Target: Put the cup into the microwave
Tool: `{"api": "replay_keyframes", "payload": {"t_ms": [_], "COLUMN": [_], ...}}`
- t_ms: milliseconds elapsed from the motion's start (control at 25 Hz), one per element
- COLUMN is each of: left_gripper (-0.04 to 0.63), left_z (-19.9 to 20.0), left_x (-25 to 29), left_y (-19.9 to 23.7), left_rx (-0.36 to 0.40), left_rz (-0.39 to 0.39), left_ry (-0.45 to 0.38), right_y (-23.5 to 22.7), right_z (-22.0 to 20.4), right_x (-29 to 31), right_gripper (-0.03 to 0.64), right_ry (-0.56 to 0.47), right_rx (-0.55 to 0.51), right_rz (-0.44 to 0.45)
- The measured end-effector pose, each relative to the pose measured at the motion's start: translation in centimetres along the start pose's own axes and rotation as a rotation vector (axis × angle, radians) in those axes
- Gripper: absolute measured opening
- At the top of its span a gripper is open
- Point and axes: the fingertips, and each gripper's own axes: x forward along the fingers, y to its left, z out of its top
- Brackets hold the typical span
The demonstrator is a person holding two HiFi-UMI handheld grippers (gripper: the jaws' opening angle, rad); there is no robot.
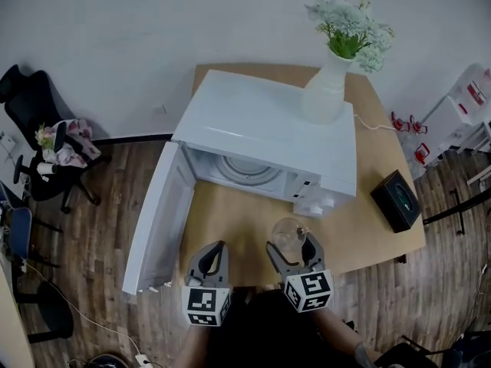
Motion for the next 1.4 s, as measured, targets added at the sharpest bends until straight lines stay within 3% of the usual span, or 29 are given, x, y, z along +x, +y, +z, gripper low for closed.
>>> {"api": "replay_keyframes", "payload": {"t_ms": [640,1400], "left_gripper": [0.006,0.005], "left_z": [-0.6,-0.5], "left_x": [-2.1,-0.3], "left_y": [3.3,4.3], "left_rx": [-0.045,-0.045], "left_rz": [0.1,0.099], "left_ry": [-0.008,0.02], "right_y": [4.2,3.4], "right_z": [2.9,6.5], "right_x": [7.8,16.4], "right_gripper": [0.331,0.333], "right_ry": [0.018,0.004], "right_rx": [-0.013,-0.048], "right_rz": [0.153,0.152]}}
